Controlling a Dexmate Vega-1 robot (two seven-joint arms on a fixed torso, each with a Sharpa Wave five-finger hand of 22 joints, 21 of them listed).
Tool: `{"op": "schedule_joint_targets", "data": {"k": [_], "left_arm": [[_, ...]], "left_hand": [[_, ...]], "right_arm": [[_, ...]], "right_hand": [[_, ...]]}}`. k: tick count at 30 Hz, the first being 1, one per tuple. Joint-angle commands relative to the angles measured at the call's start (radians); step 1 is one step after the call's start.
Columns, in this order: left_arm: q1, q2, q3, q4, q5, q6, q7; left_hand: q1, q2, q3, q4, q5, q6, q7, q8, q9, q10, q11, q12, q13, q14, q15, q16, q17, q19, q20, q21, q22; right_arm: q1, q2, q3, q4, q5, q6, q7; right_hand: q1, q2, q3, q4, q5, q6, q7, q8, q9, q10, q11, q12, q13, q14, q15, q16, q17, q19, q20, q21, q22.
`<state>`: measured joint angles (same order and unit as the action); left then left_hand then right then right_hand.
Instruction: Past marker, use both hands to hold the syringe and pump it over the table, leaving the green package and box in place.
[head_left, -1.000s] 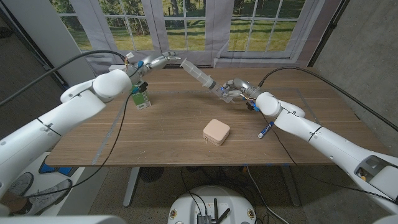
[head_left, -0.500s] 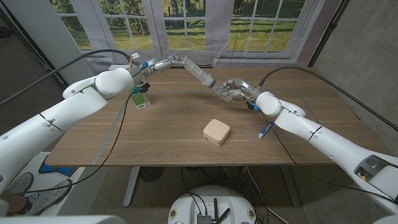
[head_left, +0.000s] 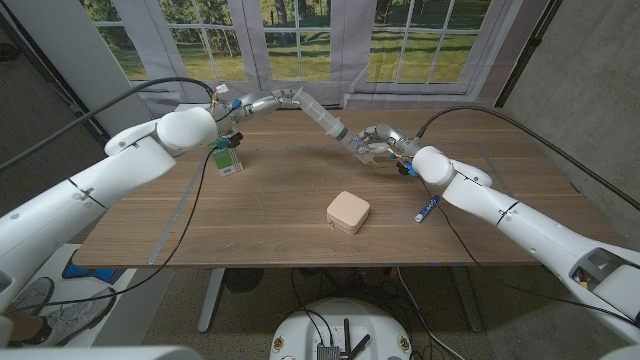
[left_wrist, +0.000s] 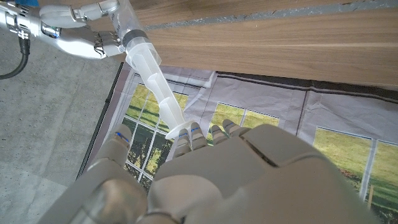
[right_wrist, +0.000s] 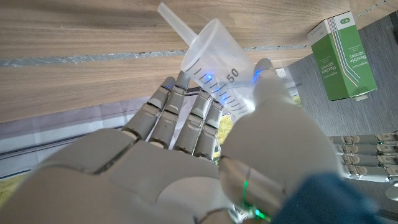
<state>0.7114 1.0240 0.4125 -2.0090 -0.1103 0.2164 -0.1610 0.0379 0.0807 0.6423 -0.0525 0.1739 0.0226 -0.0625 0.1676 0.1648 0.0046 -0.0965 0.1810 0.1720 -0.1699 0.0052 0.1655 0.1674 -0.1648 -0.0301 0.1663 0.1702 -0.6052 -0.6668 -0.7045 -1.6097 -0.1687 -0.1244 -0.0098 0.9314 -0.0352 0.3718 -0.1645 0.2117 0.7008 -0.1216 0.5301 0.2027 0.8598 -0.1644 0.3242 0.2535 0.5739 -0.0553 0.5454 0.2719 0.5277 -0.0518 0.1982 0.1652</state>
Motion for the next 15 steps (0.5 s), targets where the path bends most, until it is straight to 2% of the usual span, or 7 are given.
{"op": "schedule_joint_targets", "data": {"k": [1,7,15], "left_arm": [[-0.033,-0.007,0.030,0.007,0.042,0.003,-0.029],[-0.041,-0.009,0.037,0.007,0.050,0.009,-0.043],[-0.054,-0.016,0.050,0.019,0.049,0.012,-0.069]], "left_hand": [[-0.011,0.073,0.003,0.010,0.006,0.013,0.002,0.012,0.006,0.002,-0.004,0.006,0.000,-0.053,-0.023,0.009,0.002,-0.052,-0.048,0.008,0.002],[-0.008,0.075,0.002,0.012,0.006,0.026,0.012,0.015,0.006,0.016,0.008,0.011,-0.001,-0.040,-0.073,0.013,-0.001,-0.057,-0.047,0.014,0.003],[-0.006,0.075,0.003,0.012,0.006,0.035,0.015,0.017,0.006,0.024,0.004,0.012,-0.001,-0.027,-0.080,0.015,-0.002,-0.057,-0.050,0.018,0.003]], "right_arm": [[0.007,0.001,-0.002,0.005,-0.003,0.016,0.007],[0.008,0.003,-0.002,0.008,-0.005,0.026,0.007],[0.003,0.003,0.003,0.001,-0.003,0.029,0.005]], "right_hand": [[0.137,0.144,-0.005,-0.001,0.005,0.103,-0.095,0.005,0.001,0.054,-0.043,0.008,0.004,0.012,-0.171,0.001,0.003,0.011,-0.049,-0.005,0.002],[0.137,0.144,-0.006,0.000,0.006,0.105,-0.095,0.004,0.001,0.055,-0.043,0.007,0.005,0.012,-0.169,-0.001,0.003,0.011,-0.049,-0.005,0.002],[0.137,0.145,-0.008,0.000,0.006,0.110,-0.094,0.005,0.001,0.058,-0.043,0.007,0.007,0.013,-0.170,-0.003,0.003,0.012,-0.050,-0.005,0.002]]}}
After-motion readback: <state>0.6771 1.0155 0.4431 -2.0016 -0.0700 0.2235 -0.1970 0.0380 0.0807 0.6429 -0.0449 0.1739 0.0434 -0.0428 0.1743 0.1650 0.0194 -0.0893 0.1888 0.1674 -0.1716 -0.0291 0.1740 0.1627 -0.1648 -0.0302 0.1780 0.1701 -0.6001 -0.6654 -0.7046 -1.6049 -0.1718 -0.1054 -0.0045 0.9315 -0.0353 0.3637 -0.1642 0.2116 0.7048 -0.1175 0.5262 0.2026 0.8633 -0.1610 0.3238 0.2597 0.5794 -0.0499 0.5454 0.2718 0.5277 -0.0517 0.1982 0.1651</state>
